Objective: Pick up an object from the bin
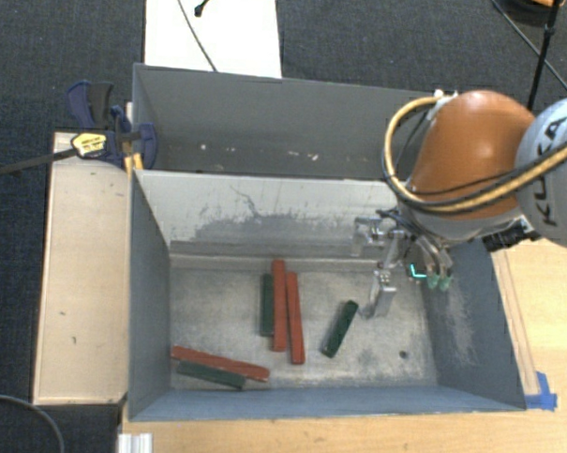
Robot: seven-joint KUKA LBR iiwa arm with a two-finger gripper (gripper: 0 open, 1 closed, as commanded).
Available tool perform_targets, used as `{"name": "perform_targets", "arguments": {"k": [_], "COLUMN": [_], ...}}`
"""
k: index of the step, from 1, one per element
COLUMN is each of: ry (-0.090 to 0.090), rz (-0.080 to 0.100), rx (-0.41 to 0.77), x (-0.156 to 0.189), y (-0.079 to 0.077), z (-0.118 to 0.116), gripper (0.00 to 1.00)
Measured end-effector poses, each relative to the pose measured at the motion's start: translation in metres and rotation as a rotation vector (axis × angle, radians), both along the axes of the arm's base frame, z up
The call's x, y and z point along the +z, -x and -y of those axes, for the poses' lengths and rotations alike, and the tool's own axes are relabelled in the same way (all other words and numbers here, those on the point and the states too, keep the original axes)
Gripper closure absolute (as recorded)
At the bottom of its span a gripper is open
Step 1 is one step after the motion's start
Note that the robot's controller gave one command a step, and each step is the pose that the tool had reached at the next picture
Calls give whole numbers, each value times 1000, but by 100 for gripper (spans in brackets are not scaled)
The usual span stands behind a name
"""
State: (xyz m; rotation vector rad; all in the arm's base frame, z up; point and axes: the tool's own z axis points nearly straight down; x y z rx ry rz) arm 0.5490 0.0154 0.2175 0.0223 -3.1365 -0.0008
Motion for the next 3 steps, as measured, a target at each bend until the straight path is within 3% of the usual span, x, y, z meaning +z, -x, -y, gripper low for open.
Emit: {"name": "perform_targets", "arguments": {"k": [1, 2, 3], "ry": [-2, -1, -1], "rz": [1, 12, 9], "rx": [508, 683, 977], "x": [-150, -116, -117], "y": [42, 14, 16], "z": [-1, -7, 8], "gripper": [0, 0, 0]}}
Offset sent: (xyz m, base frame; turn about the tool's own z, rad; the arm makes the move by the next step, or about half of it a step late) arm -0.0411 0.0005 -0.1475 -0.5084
